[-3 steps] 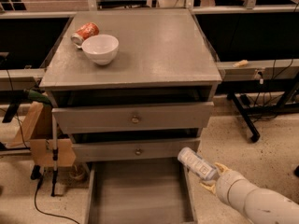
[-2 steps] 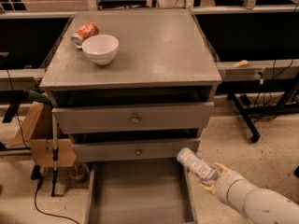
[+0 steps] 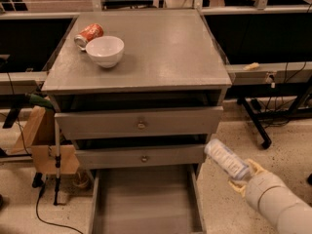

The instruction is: Pick blue plastic bottle from bottom drawer and place on counter

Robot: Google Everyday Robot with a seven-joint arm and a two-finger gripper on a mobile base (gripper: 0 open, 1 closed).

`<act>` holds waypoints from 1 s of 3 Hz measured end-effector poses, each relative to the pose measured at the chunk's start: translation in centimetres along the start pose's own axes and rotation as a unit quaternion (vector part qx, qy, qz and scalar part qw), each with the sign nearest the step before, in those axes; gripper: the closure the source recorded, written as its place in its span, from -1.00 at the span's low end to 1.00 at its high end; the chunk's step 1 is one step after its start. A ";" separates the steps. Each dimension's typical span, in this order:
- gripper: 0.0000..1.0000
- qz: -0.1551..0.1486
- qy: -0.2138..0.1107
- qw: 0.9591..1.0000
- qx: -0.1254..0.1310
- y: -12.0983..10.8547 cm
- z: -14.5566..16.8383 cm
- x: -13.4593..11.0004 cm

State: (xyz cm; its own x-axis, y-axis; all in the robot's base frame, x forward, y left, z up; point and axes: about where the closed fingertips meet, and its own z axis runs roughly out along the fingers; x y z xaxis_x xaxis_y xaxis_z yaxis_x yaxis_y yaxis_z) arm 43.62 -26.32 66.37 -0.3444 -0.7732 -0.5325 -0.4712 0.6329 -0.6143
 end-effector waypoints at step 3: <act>1.00 -0.074 -0.063 0.976 0.196 -19.0 -11.0 -19.5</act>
Offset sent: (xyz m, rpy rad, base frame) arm 0.0786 0.0261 0.4005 -0.3910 -0.3088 -0.1279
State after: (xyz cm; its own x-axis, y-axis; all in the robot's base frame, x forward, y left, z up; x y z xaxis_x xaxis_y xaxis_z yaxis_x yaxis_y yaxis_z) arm 50.32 -23.73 94.85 -0.1812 -0.8619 -0.4737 -0.1523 0.5004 -0.8523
